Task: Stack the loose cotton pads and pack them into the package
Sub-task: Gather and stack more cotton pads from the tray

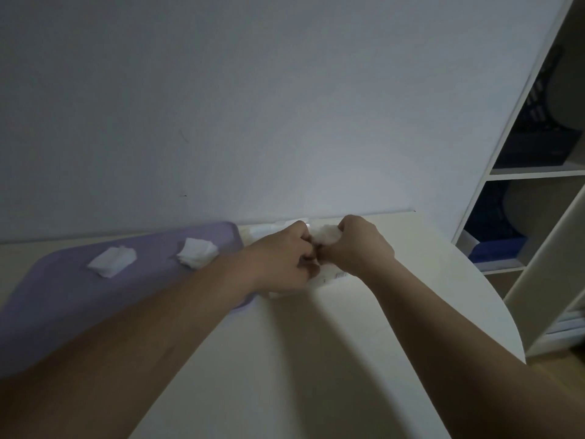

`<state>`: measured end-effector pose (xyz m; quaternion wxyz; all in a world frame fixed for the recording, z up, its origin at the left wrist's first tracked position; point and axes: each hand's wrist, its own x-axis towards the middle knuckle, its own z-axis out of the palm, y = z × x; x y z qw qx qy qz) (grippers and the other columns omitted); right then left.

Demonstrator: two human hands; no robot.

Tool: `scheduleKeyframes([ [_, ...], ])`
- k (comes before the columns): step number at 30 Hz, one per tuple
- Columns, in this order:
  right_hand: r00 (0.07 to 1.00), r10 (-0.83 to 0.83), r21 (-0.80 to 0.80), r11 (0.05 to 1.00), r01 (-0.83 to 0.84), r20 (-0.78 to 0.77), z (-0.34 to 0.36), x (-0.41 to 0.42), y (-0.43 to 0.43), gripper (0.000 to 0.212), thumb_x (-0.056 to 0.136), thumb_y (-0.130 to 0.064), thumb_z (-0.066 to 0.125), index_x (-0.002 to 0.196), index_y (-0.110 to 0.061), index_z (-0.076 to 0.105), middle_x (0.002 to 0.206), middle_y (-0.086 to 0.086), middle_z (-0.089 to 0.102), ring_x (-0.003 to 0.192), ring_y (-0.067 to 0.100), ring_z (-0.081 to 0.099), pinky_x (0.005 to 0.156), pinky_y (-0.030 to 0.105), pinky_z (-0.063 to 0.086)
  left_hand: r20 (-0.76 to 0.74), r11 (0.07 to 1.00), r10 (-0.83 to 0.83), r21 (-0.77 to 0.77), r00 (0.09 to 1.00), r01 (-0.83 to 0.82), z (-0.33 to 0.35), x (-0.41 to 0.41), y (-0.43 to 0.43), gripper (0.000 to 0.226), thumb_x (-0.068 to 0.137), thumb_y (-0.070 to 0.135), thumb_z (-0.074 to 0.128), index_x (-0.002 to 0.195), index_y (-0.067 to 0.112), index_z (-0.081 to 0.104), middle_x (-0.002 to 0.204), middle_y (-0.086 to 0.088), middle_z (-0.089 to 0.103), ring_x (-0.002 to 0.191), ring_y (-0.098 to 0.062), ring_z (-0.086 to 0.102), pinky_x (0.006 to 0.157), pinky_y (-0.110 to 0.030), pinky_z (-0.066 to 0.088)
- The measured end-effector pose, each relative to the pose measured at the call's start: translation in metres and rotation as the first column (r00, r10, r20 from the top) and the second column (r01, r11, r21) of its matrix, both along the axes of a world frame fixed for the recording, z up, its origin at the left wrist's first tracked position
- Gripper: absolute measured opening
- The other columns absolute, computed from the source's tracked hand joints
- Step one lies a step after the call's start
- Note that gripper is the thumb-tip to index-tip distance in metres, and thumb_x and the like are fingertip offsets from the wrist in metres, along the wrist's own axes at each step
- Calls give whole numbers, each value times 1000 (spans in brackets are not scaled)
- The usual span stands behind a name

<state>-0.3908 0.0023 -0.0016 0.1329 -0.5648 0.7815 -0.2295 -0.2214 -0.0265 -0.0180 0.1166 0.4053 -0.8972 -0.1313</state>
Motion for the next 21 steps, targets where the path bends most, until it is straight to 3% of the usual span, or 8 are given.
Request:
scheduleKeyframes([
  [5, 987, 3, 76, 997, 10, -162, 4, 0, -3, 40, 68, -42, 81, 93, -24, 55, 86, -7, 64, 75, 17, 66, 58, 24, 38, -93, 999, 2, 41, 996, 1, -5, 4, -5, 16, 93, 37, 65, 92, 25, 77, 110, 16, 45, 83, -10, 60, 84, -28, 51],
  [10, 915, 58, 152, 988, 3, -399, 13, 17, -10, 27, 78, -25, 72, 79, -23, 46, 78, -6, 56, 64, 13, 56, 60, 23, 38, -165, 995, -33, 89, 986, 49, -6, 9, -5, 17, 92, 31, 68, 106, 31, 78, 114, 14, 48, 86, -2, 58, 84, -19, 48],
  [13, 935, 144, 304, 952, -41, -325, 25, 22, -7, 21, 80, -30, 69, 88, -20, 53, 67, -6, 66, 65, 14, 70, 65, 23, 46, -207, 997, -38, 51, 978, 50, -7, 14, -4, 15, 92, 29, 72, 105, 23, 77, 112, 13, 50, 79, 7, 54, 73, -3, 37],
  [15, 964, 170, 390, 917, -80, -203, 35, 20, -1, 24, 84, -35, 67, 89, -16, 53, 54, -2, 68, 49, 11, 66, 60, 24, 47, -235, 999, -38, 26, 971, 46, -9, 16, -4, 16, 92, 30, 73, 105, 22, 78, 111, 14, 50, 77, 10, 54, 70, -1, 35],
  [19, 974, 196, 364, 920, -144, -110, 33, 17, 7, 22, 95, -30, 59, 88, -11, 51, 60, 5, 64, 41, 13, 58, 49, 24, 40, -242, 998, -51, 15, 969, 57, -15, 17, -6, 18, 92, 31, 73, 107, 22, 78, 111, 14, 52, 80, 3, 56, 73, -4, 37],
  [21, 984, 163, 327, 936, -132, -69, 19, 20, 4, 20, 96, -26, 55, 83, -11, 50, 52, 5, 63, 35, 13, 58, 47, 24, 39, -263, 999, -48, 11, 964, 53, -17, 15, -6, 18, 91, 29, 75, 106, 20, 79, 111, 10, 56, 83, -5, 60, 78, -16, 46],
])
